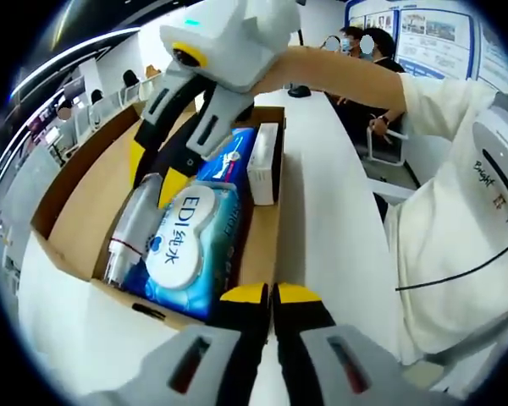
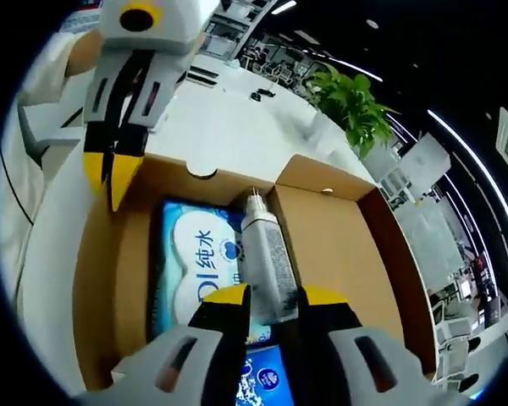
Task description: Operate the shoe box by opening the lid, removing the specified soft item, and placing it in the target area until the item is outside and the box remains undamaged.
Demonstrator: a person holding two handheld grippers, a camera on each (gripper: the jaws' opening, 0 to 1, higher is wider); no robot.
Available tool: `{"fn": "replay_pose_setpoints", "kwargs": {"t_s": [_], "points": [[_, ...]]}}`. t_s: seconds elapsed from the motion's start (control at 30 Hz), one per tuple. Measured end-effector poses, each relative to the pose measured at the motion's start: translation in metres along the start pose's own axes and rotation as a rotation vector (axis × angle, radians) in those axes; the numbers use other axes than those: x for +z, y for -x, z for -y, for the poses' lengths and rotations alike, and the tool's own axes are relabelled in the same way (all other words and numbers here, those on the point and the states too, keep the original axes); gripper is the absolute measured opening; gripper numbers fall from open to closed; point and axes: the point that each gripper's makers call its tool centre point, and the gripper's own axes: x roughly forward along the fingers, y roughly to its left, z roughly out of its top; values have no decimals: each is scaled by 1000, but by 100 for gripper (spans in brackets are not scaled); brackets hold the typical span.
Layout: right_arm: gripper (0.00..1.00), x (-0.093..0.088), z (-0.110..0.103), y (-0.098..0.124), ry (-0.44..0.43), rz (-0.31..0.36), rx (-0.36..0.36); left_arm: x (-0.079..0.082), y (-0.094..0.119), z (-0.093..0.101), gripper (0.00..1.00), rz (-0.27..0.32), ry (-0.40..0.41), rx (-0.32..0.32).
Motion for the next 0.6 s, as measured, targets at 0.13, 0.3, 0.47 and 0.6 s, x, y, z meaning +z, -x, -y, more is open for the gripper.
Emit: {"fn": "replay_pose_setpoints", "kwargs": {"t_s": [0.13,0.3,0.47,0.6], "points": [[21,-1,0,0,-1,13,-12,0,0,0,2,1,1,3],[21,-6,3,4,-10,10,0,0,0,1,2,-1,2,2],[19,-27,5,18,1,-39,-3,0,0,0,2,-1,1,-2],[12,-38,8,30,-49,-54,7,-1,0,0,2,-10,1,-2]]}}
